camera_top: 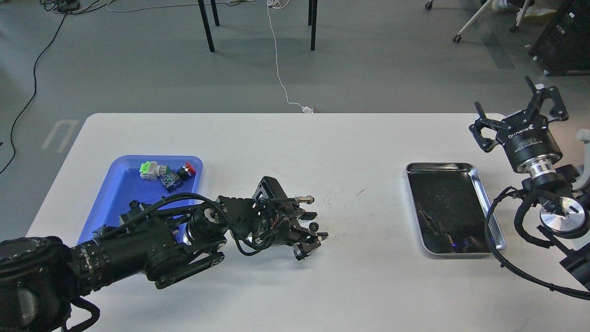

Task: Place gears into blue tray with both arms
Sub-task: 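Lower the left gripper onto the second black part and grasp it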

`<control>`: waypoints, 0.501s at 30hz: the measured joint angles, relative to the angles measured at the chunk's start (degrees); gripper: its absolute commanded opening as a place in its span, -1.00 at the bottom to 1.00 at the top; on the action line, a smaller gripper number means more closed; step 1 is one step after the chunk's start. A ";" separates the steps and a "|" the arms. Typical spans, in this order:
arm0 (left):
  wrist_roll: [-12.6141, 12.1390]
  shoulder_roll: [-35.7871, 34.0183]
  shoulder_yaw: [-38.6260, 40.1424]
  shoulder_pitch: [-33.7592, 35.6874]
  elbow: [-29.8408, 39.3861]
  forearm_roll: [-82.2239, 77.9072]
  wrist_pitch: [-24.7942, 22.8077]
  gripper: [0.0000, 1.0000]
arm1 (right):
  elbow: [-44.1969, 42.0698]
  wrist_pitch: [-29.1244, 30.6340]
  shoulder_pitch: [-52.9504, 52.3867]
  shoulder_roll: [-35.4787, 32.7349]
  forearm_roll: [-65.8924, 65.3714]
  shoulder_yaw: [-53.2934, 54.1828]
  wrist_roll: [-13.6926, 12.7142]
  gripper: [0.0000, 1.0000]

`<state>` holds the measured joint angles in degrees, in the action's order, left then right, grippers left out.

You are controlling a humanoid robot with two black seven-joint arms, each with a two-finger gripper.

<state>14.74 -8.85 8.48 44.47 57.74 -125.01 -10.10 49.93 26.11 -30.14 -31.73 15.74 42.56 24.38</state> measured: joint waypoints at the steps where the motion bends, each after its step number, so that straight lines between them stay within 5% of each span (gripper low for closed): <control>1: 0.00 -0.09 0.00 -0.03 0.00 0.00 0.00 -0.51 | 0.00 -0.01 0.00 0.00 0.00 0.01 0.05 0.99; 15: 0.29 -4.04 0.54 -0.03 1.12 0.02 0.14 -0.79 | 0.08 -0.01 0.00 -0.04 -0.01 0.48 0.23 0.99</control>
<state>15.03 -12.89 9.03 44.43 58.86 -124.99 -9.96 50.01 26.10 -30.14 -31.76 15.73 43.04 24.61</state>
